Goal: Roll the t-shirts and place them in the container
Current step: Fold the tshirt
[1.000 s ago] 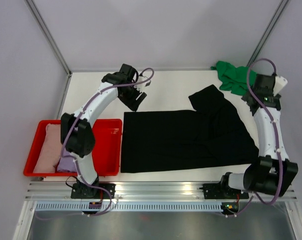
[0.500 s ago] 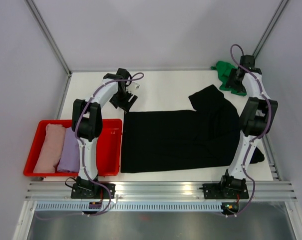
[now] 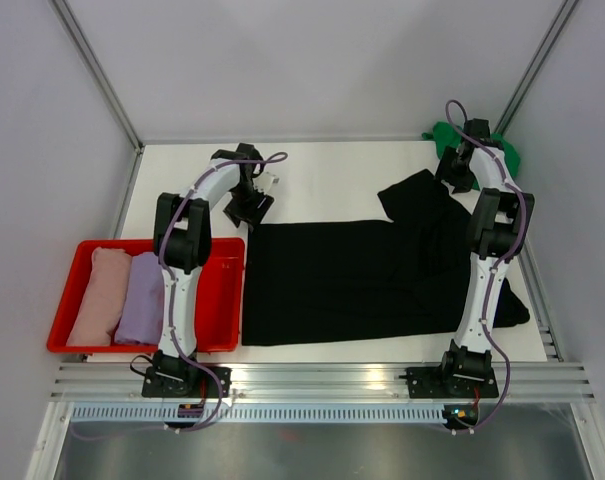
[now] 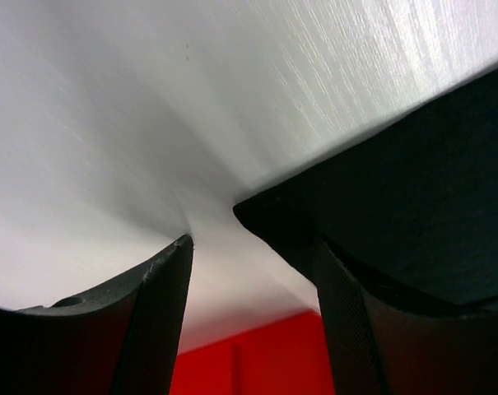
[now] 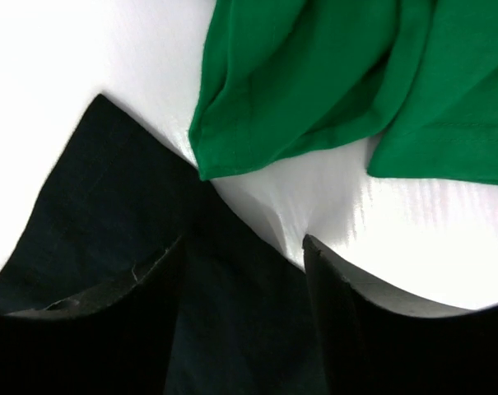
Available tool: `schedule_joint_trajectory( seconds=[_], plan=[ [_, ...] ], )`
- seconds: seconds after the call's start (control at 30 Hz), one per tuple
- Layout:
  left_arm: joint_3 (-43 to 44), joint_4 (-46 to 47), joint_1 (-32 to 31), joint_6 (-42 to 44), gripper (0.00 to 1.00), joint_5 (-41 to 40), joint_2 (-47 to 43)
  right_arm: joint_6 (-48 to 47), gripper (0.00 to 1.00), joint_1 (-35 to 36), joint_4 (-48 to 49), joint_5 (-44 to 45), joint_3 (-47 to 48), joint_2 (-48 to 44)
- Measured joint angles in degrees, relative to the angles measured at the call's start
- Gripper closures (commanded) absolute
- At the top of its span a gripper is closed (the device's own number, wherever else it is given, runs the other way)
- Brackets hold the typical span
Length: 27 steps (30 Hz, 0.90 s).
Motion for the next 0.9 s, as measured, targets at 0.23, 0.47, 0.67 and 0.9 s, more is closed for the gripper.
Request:
schedule_joint_trajectory(
  seconds=[0.23,0.47,0.67,0.9],
  plan=[
    [2.71,-0.42,0.13,-1.81,0.55,3.52,1.46,0.31,0.55,-0.02,2.05,-0.52,-2.05,-0.83],
    [3.69,-0.87,0.20,-2.47,0.82,5.53,2.38,1.68,0.81,-0.02,5.42,-2.45,-6.56,-2.93],
    [3.69,-1.18,0.17,-3.30,0.98,8.31,2.47,3.34,1.00,0.00,7.87,-3.72,-12.46,-6.12],
    [1.22,0.81,0.09,-3.04,0.98,11.15,-1.53,3.91,1.00,0.09,8.13,-2.36,-19.12,-12.35]
  ],
)
